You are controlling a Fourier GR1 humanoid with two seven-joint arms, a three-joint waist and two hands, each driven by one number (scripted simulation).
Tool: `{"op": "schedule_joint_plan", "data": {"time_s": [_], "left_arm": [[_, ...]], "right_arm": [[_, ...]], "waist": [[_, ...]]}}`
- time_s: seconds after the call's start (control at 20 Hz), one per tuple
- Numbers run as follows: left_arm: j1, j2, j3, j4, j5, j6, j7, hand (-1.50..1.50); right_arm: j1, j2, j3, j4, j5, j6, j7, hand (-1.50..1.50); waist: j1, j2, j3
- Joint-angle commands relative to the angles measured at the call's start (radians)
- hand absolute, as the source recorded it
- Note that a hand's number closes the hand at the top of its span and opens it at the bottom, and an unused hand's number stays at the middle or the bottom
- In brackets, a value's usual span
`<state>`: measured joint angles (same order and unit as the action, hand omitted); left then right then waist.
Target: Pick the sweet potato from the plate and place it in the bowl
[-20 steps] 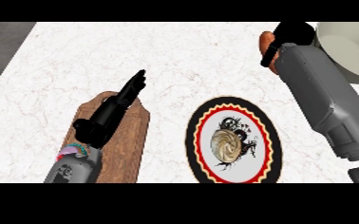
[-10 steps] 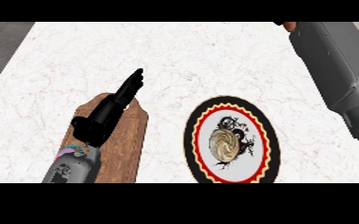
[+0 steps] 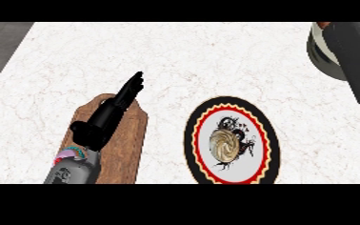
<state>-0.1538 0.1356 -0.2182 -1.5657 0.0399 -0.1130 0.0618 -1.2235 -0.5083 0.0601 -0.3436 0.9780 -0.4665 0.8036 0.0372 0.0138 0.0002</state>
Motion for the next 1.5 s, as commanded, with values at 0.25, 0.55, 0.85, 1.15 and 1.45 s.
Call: {"op": "schedule_joint_plan", "data": {"time_s": [0.25, 0.55, 0.85, 1.15, 1.45], "left_arm": [[-0.005, -0.013, 0.002, 0.005, -0.011, -0.005, -0.012, 0.00], [-0.010, -0.018, 0.000, -0.033, -0.004, -0.004, 0.032, 0.00], [0.004, -0.032, -0.006, -0.005, -0.032, 0.012, -0.010, 0.00], [-0.011, 0.005, 0.019, -0.039, -0.009, -0.028, 0.029, 0.00], [-0.004, -0.017, 0.024, 0.040, -0.007, -0.032, -0.031, 0.00]], "right_arm": [[0.030, -0.160, 0.005, 0.137, 0.077, -0.075, -0.095, 1.50], [0.092, -0.144, -0.136, 0.220, -0.085, 0.091, -0.166, 1.50], [0.166, -0.183, -0.272, 0.189, -0.229, 0.115, -0.412, -1.50], [0.151, -0.201, -0.303, 0.161, -0.243, -0.012, -0.449, -1.50], [0.184, -0.219, -0.412, 0.111, -0.333, -0.233, -0.482, -1.50]], "waist": [[0.009, 0.006, 0.001], [0.008, 0.005, 0.003], [0.003, 0.007, 0.004], [0.021, 0.010, 0.004], [0.004, 0.011, 0.003]]}}
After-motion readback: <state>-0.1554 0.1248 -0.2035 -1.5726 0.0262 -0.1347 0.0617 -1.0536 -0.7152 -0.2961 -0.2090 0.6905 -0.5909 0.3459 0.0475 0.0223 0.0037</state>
